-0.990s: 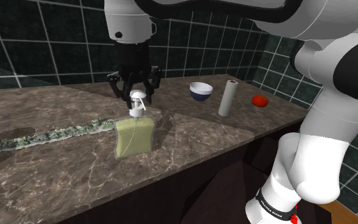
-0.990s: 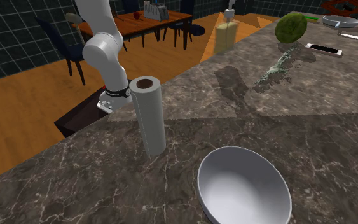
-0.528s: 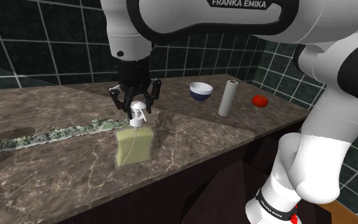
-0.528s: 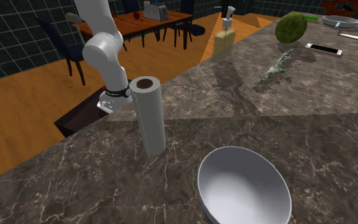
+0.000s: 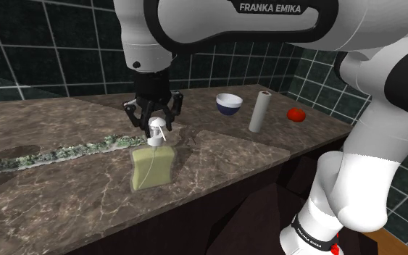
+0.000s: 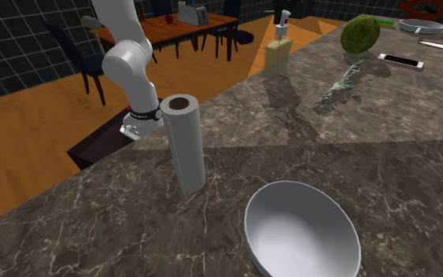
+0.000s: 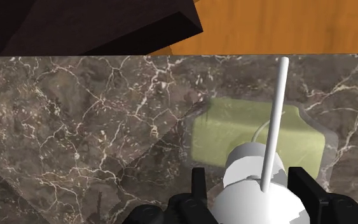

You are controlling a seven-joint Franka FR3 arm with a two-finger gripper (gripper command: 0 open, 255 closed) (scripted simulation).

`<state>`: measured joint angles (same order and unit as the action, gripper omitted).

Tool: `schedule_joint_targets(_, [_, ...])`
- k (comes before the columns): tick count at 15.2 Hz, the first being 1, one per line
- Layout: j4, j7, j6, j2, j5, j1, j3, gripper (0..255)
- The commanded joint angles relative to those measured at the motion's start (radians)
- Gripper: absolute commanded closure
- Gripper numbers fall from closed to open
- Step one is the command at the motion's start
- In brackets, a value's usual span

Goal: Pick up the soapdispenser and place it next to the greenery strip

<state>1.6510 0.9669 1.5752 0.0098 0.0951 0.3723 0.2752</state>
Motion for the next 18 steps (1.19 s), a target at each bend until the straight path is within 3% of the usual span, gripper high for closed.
schedule_joint_targets(1, [0.000, 0.000, 0.000, 0.000, 0.000, 0.000, 0.000, 0])
schedule_joint_targets(6, [0.000, 0.000, 0.000, 0.000, 0.000, 0.000, 0.000, 0])
schedule_joint_targets(10, [-0.187, 0.007, -0.141, 0.049, 0.013, 0.011, 0.010, 0])
schedule_joint_targets(18, [-0.188, 0.007, -0.141, 0.049, 0.013, 0.011, 0.010, 0])
